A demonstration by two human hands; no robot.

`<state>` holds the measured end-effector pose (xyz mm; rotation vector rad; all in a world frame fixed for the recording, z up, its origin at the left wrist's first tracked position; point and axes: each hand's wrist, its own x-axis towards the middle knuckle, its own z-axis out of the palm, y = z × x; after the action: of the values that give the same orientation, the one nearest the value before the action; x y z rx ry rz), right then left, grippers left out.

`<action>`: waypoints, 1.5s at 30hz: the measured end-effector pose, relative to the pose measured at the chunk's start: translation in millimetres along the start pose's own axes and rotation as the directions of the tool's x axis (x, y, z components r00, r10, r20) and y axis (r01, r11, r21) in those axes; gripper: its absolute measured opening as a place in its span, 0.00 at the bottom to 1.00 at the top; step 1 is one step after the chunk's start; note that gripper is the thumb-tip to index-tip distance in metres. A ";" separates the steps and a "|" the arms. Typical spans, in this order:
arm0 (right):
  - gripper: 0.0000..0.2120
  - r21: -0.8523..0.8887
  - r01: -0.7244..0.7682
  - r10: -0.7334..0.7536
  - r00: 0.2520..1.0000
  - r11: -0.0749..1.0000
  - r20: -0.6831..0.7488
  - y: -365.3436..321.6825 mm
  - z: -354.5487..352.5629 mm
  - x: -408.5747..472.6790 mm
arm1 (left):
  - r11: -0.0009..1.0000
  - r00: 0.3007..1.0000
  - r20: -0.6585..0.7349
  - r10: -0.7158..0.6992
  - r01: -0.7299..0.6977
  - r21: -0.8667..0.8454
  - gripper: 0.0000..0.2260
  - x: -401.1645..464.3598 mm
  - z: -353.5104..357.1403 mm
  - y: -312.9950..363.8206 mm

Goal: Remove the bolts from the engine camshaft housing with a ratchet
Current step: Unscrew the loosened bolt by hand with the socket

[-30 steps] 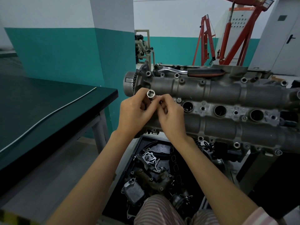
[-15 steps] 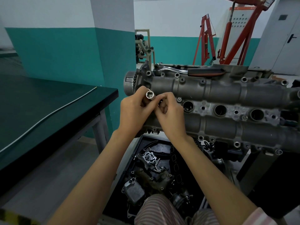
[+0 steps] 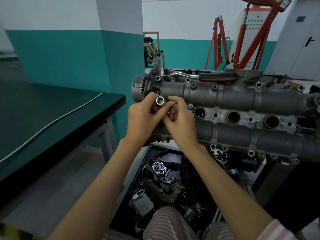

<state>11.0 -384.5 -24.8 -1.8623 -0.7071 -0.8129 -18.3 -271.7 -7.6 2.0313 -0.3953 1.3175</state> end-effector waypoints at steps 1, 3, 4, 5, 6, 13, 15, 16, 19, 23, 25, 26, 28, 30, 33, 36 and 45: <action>0.08 0.011 0.001 -0.001 1.000 1.000 -0.010 0.2 0.1 -0.1 | 1.000 1.000 -0.007 0.000 0.000 -0.002 0.18 -0.3 0.6 0.3; 0.03 0.018 0.025 -0.025 0.999 1.000 -0.024 0.7 -0.3 -0.5 | 1.000 1.000 -0.011 0.002 -0.002 -0.002 0.17 -0.7 0.8 0.0; 0.01 0.015 0.036 -0.036 0.999 0.999 -0.022 1.4 -0.6 -0.9 | 1.000 1.000 -0.006 0.000 0.000 -0.001 0.15 -0.9 0.4 -0.1; 0.02 0.012 0.044 -0.044 0.999 0.999 -0.018 2.2 -0.8 -1.3 | 1.000 1.000 0.004 0.003 -0.003 -0.001 0.14 -1.1 -0.2 -0.1; 0.03 0.011 0.050 -0.050 0.999 0.999 -0.015 2.7 -0.8 -1.5 | 1.000 1.000 0.015 0.014 -0.014 -0.001 0.12 -1.3 -1.1 0.1; 0.14 -0.008 0.109 -0.109 0.994 0.994 0.022 -0.1 -2.0 -0.9 | 1.000 1.000 0.001 0.022 -0.022 0.012 0.14 -0.9 -0.2 -2.0; 0.15 -0.006 0.073 -0.072 0.997 0.997 0.013 1.4 -1.1 -1.0 | 1.000 1.000 -0.029 0.005 -0.004 0.020 0.17 -0.1 1.7 -1.0; 0.14 0.003 0.041 -0.041 0.999 0.999 0.007 1.7 -0.4 -0.7 | 1.000 0.999 -0.034 0.003 -0.002 0.020 0.17 0.0 2.2 -0.6; 0.05 0.041 0.012 -0.011 1.000 0.999 -0.029 3.6 1.2 -0.9 | 1.000 0.999 -0.037 0.004 -0.003 0.020 0.16 0.0 2.3 -0.9; 0.03 0.050 0.050 -0.049 0.999 0.997 -0.016 4.6 0.6 -1.6 | 0.999 0.999 -0.002 0.053 -0.053 0.009 0.11 -1.6 -0.9 0.3; 0.06 0.045 0.084 -0.084 0.996 0.995 -0.009 3.1 -0.7 -1.2 | 0.997 0.997 0.017 0.077 -0.077 0.007 0.10 -2.4 -2.7 -0.1; 0.08 0.034 0.103 -0.103 0.995 0.994 -0.007 2.0 -1.4 -0.7 | 0.997 0.997 0.019 0.077 -0.077 0.011 0.10 -2.3 -3.0 -0.8; 0.12 0.014 0.119 -0.119 0.993 0.993 -0.003 0.6 -1.5 -1.1 | 0.998 0.998 0.005 0.056 -0.056 0.021 0.11 -1.3 -2.3 -1.3; 0.16 0.011 0.084 -0.084 0.996 0.996 -0.004 1.4 -0.2 -1.6 | 1.000 1.000 -0.022 0.020 -0.020 0.023 0.14 0.0 -0.4 -0.7; 0.13 0.032 0.010 -0.009 1.000 0.999 -0.023 2.4 1.5 -1.7 | 1.000 1.000 -0.030 0.006 -0.006 0.013 0.15 0.4 1.2 0.2; 0.04 0.019 0.035 -0.035 0.999 0.999 -0.031 2.8 1.0 -1.9 | 1.000 1.000 -0.011 0.017 -0.017 0.009 0.15 -0.4 0.6 -0.2; 0.14 0.009 0.070 -0.070 0.998 0.997 -0.001 -0.3 -0.9 -1.9 | 0.995 0.998 -0.010 0.069 -0.068 0.067 0.13 -1.5 -0.3 -1.4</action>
<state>9.4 -385.4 -25.9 -1.8380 -0.7783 -0.8540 -18.3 -270.6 -9.4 2.0797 -0.4242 1.4009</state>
